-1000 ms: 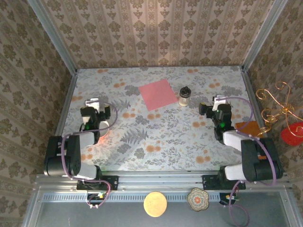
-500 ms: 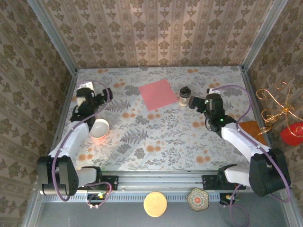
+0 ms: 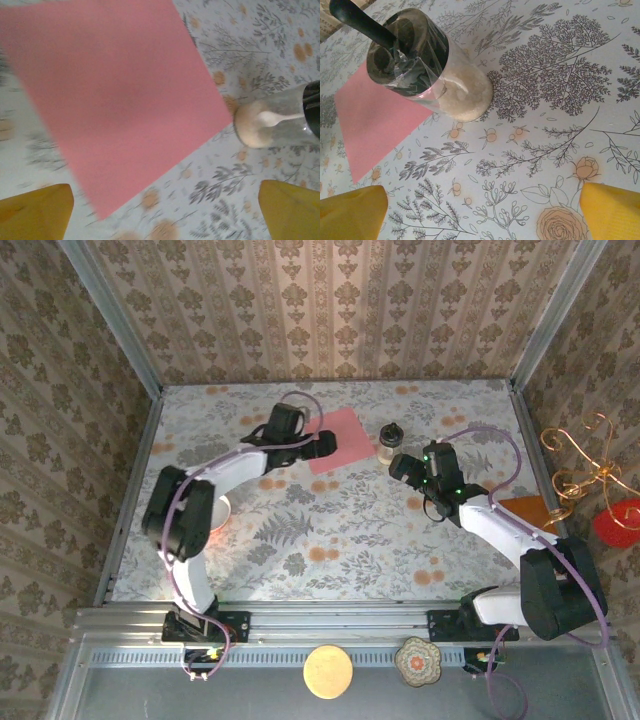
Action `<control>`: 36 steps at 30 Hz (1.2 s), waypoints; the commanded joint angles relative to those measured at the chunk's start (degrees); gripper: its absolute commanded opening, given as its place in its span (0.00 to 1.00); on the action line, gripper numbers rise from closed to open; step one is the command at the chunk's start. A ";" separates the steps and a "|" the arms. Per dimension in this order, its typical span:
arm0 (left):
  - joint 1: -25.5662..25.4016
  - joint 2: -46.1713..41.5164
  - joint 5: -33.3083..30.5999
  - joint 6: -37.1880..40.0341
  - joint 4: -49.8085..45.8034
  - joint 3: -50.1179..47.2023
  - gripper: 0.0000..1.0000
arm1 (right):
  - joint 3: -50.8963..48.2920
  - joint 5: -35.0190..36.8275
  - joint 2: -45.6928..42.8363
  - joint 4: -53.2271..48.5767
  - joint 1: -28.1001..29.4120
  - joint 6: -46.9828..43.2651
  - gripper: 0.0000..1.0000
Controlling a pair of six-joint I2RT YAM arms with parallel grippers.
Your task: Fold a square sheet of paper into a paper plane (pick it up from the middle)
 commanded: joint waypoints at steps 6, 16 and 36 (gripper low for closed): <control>-0.63 13.80 5.77 -7.53 -6.19 15.44 0.86 | 0.34 0.04 -0.27 -1.85 -0.13 1.40 1.00; -1.78 21.39 3.68 -5.99 -15.60 24.47 0.71 | 1.12 -0.14 1.11 -2.28 -0.17 1.71 1.00; -8.06 13.36 4.15 3.85 -30.65 8.83 0.47 | 3.14 -1.43 1.99 -8.93 -0.05 2.98 0.98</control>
